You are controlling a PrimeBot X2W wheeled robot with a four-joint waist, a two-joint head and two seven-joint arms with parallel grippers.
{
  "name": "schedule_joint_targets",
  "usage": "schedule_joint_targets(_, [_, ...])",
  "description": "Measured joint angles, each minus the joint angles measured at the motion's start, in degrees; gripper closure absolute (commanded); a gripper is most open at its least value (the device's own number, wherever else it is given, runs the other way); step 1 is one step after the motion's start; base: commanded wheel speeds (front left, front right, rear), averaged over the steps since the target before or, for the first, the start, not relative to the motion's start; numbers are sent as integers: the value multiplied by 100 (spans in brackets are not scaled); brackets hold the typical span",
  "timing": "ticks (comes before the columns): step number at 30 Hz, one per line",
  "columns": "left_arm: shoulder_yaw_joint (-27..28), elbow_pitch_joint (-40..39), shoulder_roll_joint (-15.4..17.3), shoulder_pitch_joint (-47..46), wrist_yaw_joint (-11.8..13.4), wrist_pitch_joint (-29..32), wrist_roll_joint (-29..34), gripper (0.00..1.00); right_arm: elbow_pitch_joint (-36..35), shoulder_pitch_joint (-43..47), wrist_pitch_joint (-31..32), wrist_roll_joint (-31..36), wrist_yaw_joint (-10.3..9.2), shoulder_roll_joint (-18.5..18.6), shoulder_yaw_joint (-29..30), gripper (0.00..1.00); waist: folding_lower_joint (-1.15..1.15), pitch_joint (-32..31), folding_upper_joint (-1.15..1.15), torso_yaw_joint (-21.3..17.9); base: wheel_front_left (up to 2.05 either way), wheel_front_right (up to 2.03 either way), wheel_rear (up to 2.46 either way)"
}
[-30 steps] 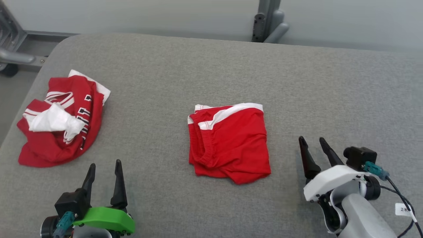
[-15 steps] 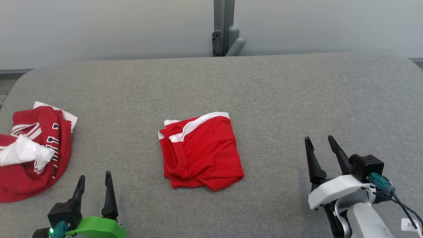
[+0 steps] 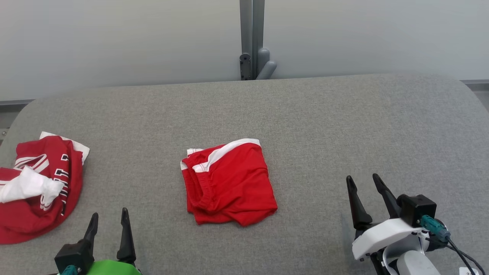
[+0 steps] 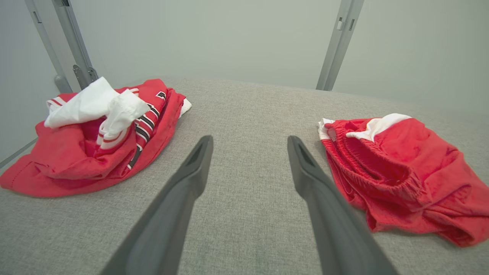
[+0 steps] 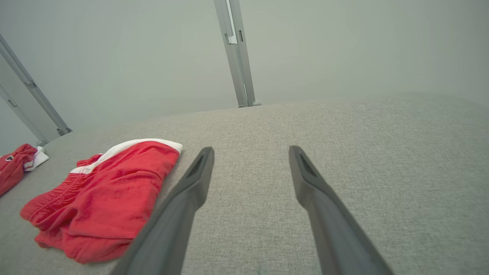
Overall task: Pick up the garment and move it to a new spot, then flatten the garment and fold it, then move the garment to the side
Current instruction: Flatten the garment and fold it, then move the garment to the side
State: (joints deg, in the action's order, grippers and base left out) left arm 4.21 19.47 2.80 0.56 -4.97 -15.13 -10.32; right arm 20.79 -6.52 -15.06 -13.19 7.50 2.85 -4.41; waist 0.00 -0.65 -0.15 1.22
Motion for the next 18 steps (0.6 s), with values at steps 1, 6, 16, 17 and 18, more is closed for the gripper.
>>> schedule_joint_targets(1, [-7, 1, 0, 2, 0, 0, -15, 0, 11, 18, 1, 2, -1, 0, -13, 0, 0, 1, 0, -1, 0, 0, 0])
schedule_joint_targets(6, [-44, -1, 0, 4, 1, 0, -29, 0, 24, 27, 1, -8, 0, -1, -46, 0, 0, 5, 0, -3, 0, 0, 0])
schedule_joint_targets(16, [-434, -7, 1, -171, -7, 0, -66, 0, 382, -616, 1, -355, 0, -2, -783, 0, 0, 279, 0, 173, 0, 0, 0])
schedule_joint_targets(17, [-506, -5, 0, -232, -8, 0, -69, 0, 472, -759, 0, -442, 0, -2, -893, 0, 0, 331, 0, 213, 0, 0, 0])
schedule_joint_targets(18, [-582, -2, 0, -272, -13, 0, -74, 0, 561, -879, 1, -471, -1, -2, -991, 0, 0, 379, 0, 260, 0, 0, 0])
